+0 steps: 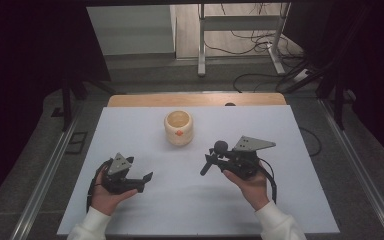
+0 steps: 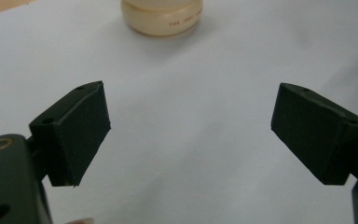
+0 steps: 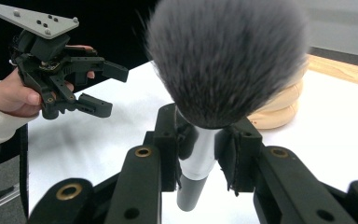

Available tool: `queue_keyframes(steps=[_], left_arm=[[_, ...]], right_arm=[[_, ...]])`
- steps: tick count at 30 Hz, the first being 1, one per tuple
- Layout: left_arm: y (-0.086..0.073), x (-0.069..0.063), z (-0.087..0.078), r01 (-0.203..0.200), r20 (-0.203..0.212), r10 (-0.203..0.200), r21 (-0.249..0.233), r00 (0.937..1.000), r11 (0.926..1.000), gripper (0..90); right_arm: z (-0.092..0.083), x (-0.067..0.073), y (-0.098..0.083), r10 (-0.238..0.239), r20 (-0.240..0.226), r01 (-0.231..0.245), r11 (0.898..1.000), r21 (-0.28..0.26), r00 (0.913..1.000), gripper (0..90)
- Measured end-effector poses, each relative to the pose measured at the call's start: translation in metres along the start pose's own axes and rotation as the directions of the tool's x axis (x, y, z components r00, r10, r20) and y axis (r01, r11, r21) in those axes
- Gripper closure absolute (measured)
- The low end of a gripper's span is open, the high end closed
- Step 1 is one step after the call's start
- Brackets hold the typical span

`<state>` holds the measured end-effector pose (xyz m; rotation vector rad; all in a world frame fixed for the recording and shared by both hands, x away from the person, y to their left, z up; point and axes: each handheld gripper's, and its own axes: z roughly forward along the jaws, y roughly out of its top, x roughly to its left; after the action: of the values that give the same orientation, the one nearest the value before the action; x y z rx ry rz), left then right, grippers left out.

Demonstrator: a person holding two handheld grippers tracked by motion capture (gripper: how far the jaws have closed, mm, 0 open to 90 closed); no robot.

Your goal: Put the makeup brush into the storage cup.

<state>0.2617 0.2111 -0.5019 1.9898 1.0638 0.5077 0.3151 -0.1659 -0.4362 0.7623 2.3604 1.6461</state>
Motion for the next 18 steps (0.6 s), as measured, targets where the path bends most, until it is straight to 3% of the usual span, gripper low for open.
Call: queue_keyframes(steps=[18], left_arm=[[-0.0086,0.0042,-0.0004,0.009,-0.005,-0.009,0.025,0.9999,0.9996,12.7]], right_arm=[[-0.0020,-0.0026,0.0009,0.011,0.008,-0.010,1.000,-0.017,0.9999,70.2]])
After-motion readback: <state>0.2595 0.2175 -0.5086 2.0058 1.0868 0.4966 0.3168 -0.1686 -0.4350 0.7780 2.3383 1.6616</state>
